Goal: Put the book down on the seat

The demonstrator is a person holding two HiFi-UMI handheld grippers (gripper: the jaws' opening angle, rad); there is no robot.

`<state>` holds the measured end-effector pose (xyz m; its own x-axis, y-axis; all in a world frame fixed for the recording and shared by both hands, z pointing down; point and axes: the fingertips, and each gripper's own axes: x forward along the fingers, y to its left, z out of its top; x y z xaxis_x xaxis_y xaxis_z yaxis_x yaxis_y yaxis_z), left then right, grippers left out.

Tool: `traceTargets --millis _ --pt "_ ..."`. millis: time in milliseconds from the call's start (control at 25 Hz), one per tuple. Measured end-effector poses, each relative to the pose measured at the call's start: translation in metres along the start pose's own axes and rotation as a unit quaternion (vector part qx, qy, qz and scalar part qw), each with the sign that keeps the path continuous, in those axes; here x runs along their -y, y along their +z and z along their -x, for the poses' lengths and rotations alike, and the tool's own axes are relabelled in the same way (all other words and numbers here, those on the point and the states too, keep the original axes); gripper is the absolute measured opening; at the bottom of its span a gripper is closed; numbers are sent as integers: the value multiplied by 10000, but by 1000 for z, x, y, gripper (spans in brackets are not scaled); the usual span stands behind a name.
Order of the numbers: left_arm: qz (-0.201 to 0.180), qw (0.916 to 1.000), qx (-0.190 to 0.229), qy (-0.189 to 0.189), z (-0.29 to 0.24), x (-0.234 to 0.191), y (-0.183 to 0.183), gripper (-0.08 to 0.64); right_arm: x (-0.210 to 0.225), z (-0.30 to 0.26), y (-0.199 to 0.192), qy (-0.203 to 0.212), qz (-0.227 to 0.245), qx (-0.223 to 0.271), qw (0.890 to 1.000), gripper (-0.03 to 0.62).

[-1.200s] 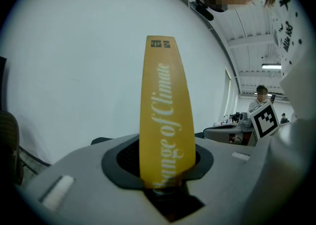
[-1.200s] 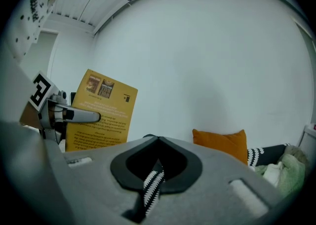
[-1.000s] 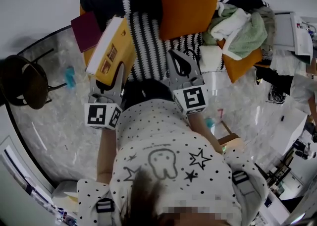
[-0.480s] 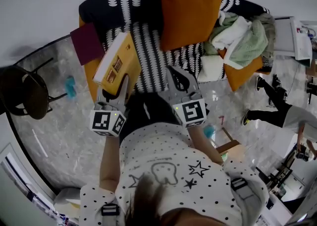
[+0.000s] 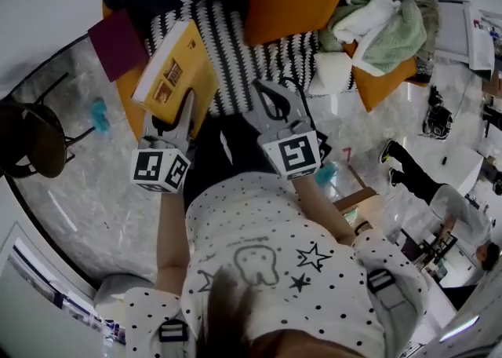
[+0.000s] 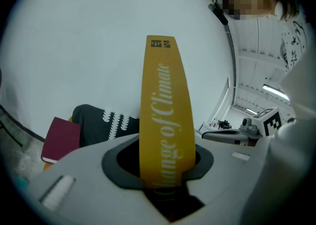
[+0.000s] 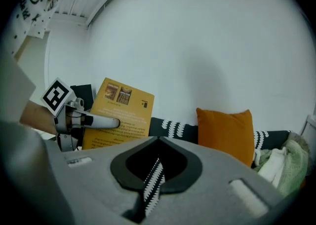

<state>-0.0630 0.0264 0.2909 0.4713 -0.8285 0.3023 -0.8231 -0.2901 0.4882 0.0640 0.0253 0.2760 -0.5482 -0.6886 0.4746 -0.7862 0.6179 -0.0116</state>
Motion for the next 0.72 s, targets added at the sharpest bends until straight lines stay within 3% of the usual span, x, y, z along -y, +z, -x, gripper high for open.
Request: traceTargets --millis 720 --pt "360 9990 -267 -58 -36 -7 -54 150 -3 -6 -30 234 -79 -263 9993 -3"
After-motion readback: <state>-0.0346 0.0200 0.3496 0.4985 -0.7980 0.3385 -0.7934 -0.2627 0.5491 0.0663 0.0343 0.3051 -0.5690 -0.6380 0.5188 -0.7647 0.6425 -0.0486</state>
